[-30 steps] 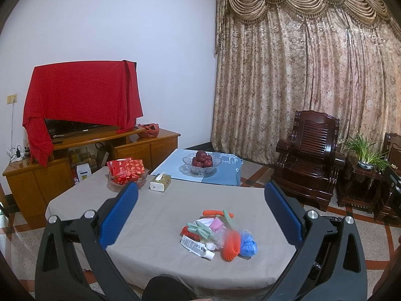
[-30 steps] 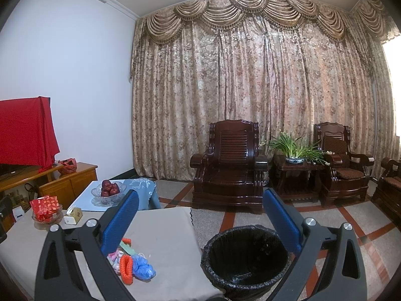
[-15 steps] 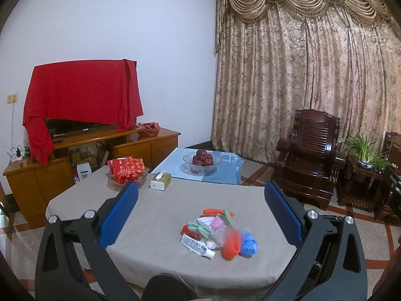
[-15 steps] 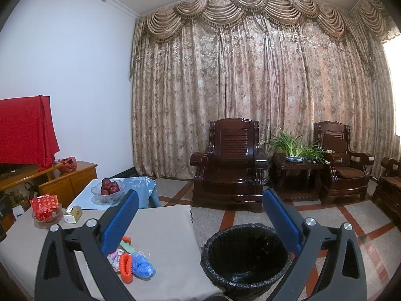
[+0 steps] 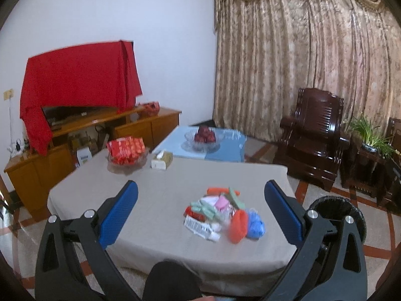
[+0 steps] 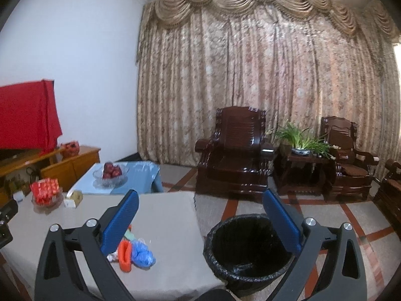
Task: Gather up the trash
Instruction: 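Move both tools toward the trash pile and grasp the blue plastic bag with the right gripper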
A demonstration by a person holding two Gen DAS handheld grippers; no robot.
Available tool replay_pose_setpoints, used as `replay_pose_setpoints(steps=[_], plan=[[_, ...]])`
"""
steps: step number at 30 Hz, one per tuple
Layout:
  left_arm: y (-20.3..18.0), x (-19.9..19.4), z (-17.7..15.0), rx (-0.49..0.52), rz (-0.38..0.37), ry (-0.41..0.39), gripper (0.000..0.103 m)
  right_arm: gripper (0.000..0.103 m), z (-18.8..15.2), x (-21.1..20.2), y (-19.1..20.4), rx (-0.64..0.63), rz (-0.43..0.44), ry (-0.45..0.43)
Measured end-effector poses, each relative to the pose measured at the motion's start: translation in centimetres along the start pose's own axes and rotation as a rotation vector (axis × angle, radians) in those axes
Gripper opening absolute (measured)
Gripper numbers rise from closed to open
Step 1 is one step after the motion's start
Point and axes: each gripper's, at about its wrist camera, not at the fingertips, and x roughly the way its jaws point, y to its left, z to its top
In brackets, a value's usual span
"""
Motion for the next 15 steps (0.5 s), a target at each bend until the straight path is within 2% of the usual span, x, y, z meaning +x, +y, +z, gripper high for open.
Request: replay_pose_setpoints(steps=[4, 7, 15], plan=[[1.2, 2.7, -1.6, -0.036, 0.025, 0.056, 0.098, 0.097, -2.3, 2.6, 1.8, -0.059, 0.043, 0.07], [1.4, 5.1, -2.9, -0.027, -0.008, 0.113, 0.098, 0.097, -4.0, 4.9, 2.9, -0.089, 0.075, 0.123], [1.6, 10.9, -6.4, -0.008, -0.006, 0.208, 0.098, 0.097, -7.8, 9.8, 5.3, -0.129, 0.158, 0.237]])
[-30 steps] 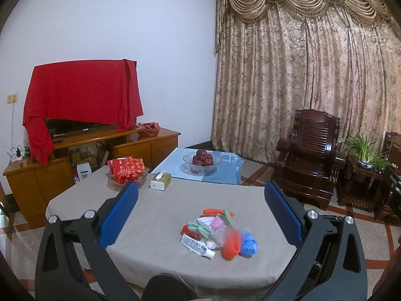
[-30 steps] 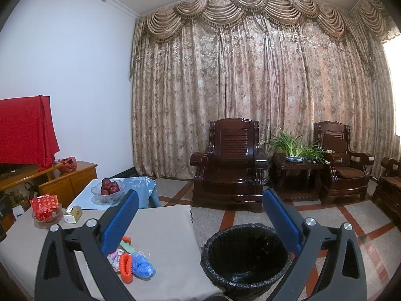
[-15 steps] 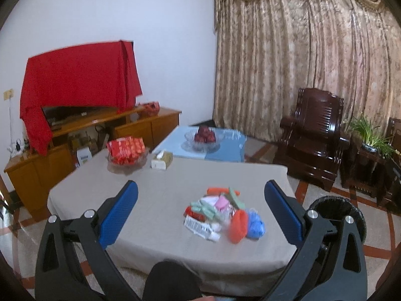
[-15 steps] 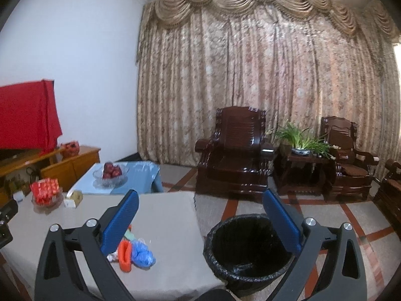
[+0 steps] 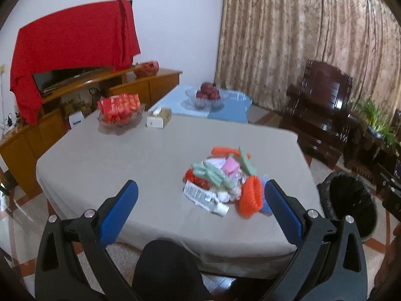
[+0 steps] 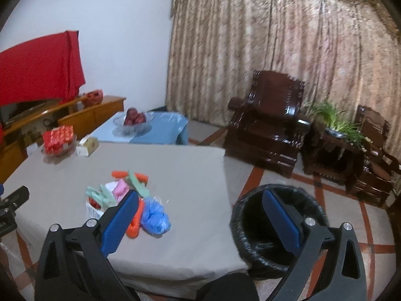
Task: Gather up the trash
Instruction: 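Move both tools toward the trash pile and grasp the blue plastic bag with the right gripper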
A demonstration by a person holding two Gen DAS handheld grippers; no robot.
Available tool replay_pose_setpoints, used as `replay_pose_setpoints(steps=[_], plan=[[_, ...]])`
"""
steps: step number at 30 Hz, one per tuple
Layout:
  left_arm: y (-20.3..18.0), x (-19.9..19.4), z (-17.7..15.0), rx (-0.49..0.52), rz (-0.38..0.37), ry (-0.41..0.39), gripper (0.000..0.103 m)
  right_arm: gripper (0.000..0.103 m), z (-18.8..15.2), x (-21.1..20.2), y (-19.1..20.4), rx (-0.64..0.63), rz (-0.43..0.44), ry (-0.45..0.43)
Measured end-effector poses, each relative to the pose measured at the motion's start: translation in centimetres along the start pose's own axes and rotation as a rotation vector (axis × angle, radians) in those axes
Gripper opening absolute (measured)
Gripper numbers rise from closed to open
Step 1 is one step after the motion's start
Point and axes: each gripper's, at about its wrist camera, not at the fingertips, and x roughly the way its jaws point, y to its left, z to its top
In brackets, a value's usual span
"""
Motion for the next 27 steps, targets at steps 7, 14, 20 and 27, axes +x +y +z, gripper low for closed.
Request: replay_pose_setpoints(steps=[7, 14, 20, 27], plan=[[-0.4, 4.6, -0.9, -0.007, -0.003, 0.092, 0.098, 0.086, -1.7, 5.6, 1.0, -0.004, 0.08, 0.113], [-1.0, 8.5, -2.0, -0.013, -0.025, 0.124, 0.098, 0.069, -3.0, 10.2, 2.4, -0.024, 0.143, 0.193], [-0.8, 11.4, -2.8, -0.027, -0.03, 0.135, 0.098, 0.063, -4.3, 13.2, 3.3, -0.042, 0.181, 0.239], [-1.1, 14.1, -3.0, -0.005, -0.019, 0.146, 0.098, 0.06, -5.9, 16.6, 4.5, -0.053, 0.223, 0.281]])
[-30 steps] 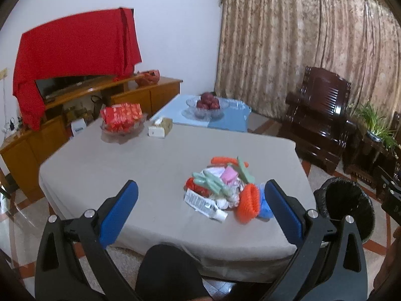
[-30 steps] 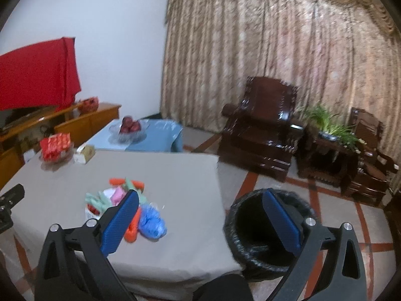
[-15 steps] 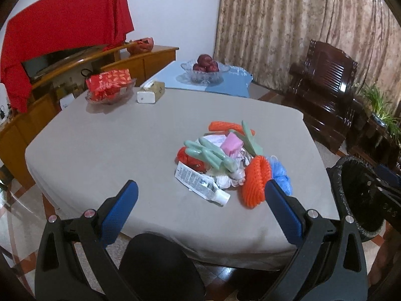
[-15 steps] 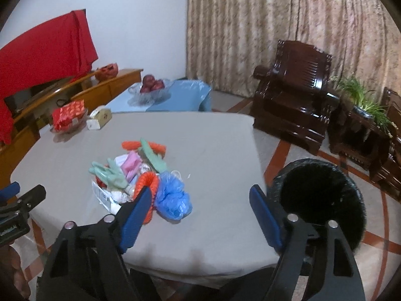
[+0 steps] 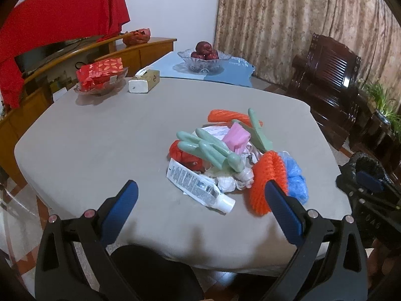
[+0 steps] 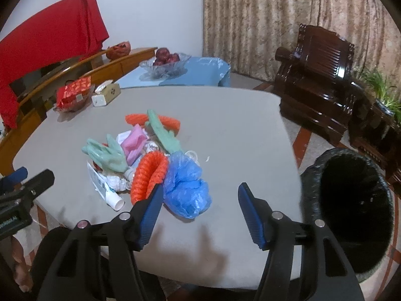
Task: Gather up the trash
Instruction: 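Move both tools toward the trash pile and grasp the blue plastic bag with the right gripper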
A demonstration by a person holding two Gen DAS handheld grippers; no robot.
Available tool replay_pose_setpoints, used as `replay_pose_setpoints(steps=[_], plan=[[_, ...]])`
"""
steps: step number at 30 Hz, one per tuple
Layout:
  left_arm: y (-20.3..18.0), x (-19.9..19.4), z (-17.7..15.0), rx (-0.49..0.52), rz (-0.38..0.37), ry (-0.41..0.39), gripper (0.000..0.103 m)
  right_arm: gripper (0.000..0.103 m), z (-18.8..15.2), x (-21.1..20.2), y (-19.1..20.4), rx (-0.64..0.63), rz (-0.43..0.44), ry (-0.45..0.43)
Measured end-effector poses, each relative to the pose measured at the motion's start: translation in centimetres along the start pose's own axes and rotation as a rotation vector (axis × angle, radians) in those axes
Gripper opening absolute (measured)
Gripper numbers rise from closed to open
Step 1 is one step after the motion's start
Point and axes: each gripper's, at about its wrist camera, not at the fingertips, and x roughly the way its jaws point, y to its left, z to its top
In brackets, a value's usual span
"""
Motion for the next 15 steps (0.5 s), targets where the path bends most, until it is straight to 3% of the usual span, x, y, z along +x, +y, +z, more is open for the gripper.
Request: replay_pose_setpoints(steps=[4, 15], plan=[[-0.1, 1.3, 0.0, 0.008, 0.003, -0.01, 0.098, 0.055, -0.2, 2.5, 0.3, -0.012, 0.017, 0.024], [-0.5, 5.7, -0.3, 0.038, 0.002, -0.029, 0.098, 0.054, -0.7, 7.4, -0.2, 0.008, 0.037, 0.067]])
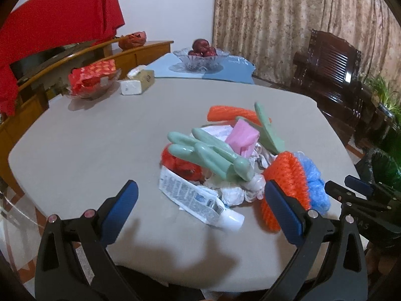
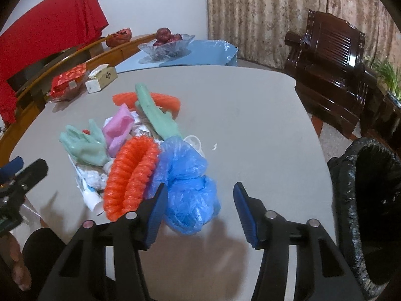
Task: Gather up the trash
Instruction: 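Move both tools toward the trash pile and grasp the blue plastic bag with the right gripper, then grasp the orange mesh scrubber with the left gripper while the right gripper lifts the blue bag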
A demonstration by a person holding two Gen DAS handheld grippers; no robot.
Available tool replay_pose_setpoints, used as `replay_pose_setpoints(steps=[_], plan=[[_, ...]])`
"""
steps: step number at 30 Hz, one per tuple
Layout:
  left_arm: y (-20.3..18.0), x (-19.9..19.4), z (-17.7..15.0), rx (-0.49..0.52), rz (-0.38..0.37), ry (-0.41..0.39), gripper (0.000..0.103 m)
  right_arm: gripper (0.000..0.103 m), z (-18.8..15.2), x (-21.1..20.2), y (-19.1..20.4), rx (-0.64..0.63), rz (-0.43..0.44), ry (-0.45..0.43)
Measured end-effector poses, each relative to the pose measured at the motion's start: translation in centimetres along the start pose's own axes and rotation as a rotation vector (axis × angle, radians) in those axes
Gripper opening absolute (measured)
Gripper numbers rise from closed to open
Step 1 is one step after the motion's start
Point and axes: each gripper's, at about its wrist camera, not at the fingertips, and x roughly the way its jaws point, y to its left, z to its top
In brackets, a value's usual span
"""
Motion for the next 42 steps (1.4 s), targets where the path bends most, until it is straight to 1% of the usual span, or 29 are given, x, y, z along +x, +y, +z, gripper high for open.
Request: replay_pose_setpoints(steps=[4, 6, 8, 9, 10, 11, 12, 14, 15, 19, 23, 25, 30, 32, 33, 34, 35, 36, 37, 38, 42], plan=[[-0.8, 1.3, -0.6, 0.04, -0.001, -0.006, 0.098, 0.054, -0.6, 1.2, 0.3, -0.021, 0.001, 0.027], [-1.0, 1.8, -0.9, 0.047, -0.017, 0.005, 0.098, 0.054, -0.9, 1.7, 0.5, -0.033, -0.004, 0.038], [-1.2, 2.0, -1.2, 0.053, -0.033, 0.0, 0.098, 0.053, -1.1, 2.5, 0.4, -0.036, 0.003, 0.06], [-1.4, 2.1, -1.2, 0.061, -0.031, -0.002, 0.098, 0.04, -1.2, 2.8, 0.3, -0.035, 0.014, 0.07], [-1.5, 2.3, -1.2, 0.063, -0.034, 0.0, 0.098, 0.033, -1.3, 2.9, 0.2, -0.038, 0.028, 0.076], [-1.7, 2.4, -1.3, 0.061, -0.037, 0.0, 0.098, 0.031, -1.4, 3.1, 0.2, -0.042, 0.039, 0.081], [-1.8, 2.5, -1.4, 0.061, -0.041, 0.001, 0.098, 0.023, -1.4, 3.0, 0.1, -0.047, 0.041, 0.073], [-2.3, 2.6, -1.7, 0.068, -0.045, 0.001, 0.098, 0.014, -1.3, 2.8, 0.0, -0.051, 0.039, 0.065], [-2.7, 2.7, -1.8, 0.072, -0.051, 0.002, 0.098, 0.007, -1.2, 2.6, -0.2, -0.043, 0.043, 0.059], [-4.6, 2.3, -2.1, 0.08, -0.089, -0.002, 0.098, 0.005, -0.8, 1.5, -1.5, -0.004, 0.033, 0.026], [-6.9, 2.5, -2.8, 0.097, -0.106, 0.005, 0.098, 0.004, -0.7, 0.4, -2.7, 0.02, 0.009, -0.011], [-8.0, 2.6, -3.2, 0.119, -0.101, 0.002, 0.098, 0.003, -0.5, -0.1, -3.2, 0.03, 0.003, -0.031], [-10.1, 3.7, -3.8, 0.16, -0.073, 0.011, 0.096, 0.003, -0.3, -0.8, -4.8, 0.065, 0.001, -0.048], [-10.3, 4.2, -3.9, 0.164, -0.074, 0.025, 0.078, 0.003, -0.1, -1.0, -5.2, 0.071, -0.003, -0.055], [-10.4, 4.5, -3.9, 0.164, -0.091, 0.042, 0.058, 0.003, -0.1, -1.1, -5.5, 0.073, -0.003, -0.056], [-10.5, 5.0, -4.0, 0.161, -0.117, 0.071, 0.04, 0.003, -0.1, -1.2, -5.6, 0.074, -0.005, -0.058], [-10.5, 5.2, -4.0, 0.156, -0.128, 0.082, 0.034, 0.003, -0.1, -1.3, -5.8, 0.077, -0.008, -0.061], [-10.4, 5.2, -3.9, 0.151, -0.129, 0.078, 0.034, 0.004, 0.0, -1.4, -6.0, 0.08, -0.007, -0.063], [-10.4, 5.0, -3.7, 0.151, -0.126, 0.065, 0.029, 0.003, 0.0, -1.6, -6.1, 0.081, -0.007, -0.066], [-10.5, 4.8, -3.7, 0.155, -0.122, 0.053, 0.027, 0.004, 0.1, -1.8, -6.3, 0.08, -0.009, -0.071], [-10.5, 2.8, -2.9, 0.156, -0.104, -0.004, 0.024, 0.003, 0.2, -3.1, -6.6, 0.069, -0.01, -0.1]])
